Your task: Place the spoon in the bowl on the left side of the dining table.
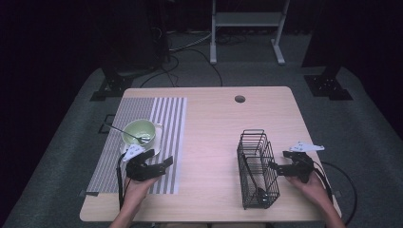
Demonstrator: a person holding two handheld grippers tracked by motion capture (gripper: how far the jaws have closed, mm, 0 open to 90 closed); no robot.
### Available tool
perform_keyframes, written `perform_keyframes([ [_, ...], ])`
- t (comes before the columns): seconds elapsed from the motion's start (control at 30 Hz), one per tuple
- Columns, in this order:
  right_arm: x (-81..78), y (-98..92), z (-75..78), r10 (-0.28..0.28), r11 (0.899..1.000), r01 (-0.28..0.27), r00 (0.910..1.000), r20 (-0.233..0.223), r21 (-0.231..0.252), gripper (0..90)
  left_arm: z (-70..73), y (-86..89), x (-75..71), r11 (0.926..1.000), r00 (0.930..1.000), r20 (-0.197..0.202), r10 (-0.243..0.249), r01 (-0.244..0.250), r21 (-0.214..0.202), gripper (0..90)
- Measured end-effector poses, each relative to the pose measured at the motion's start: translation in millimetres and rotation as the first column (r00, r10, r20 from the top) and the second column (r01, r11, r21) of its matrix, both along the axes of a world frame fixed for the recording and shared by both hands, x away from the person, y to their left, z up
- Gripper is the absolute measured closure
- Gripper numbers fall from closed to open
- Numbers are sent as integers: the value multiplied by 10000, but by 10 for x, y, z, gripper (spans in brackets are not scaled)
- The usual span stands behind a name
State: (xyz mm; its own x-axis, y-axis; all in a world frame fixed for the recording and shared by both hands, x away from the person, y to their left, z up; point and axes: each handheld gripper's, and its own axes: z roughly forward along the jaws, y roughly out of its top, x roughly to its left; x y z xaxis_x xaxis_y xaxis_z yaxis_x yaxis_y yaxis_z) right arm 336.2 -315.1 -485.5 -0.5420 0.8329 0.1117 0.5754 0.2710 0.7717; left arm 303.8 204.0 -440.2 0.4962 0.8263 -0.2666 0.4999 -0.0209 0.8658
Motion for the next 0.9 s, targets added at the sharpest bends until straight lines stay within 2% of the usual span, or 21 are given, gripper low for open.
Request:
perform_keyframes([
  [0.37,1,0,0,13,10000,-13,10000,17,0,157,1,-143,-69,9985,9986,60,-527,526,162,104],
  [0.63,-3,-2,0,2,10000,-2,10000,-8,22,157,-50,-184,-104,9980,9982,46,-590,589,208,104],
  [0.77,-5,-2,1,32,10000,-32,10000,9,12,157,-63,-189,-124,9979,9982,220,-564,556,339,104],
  [0.9,0,-8,1,16,10000,-15,10000,-37,88,157,-74,-187,-130,9976,9980,204,-606,599,333,104],
])
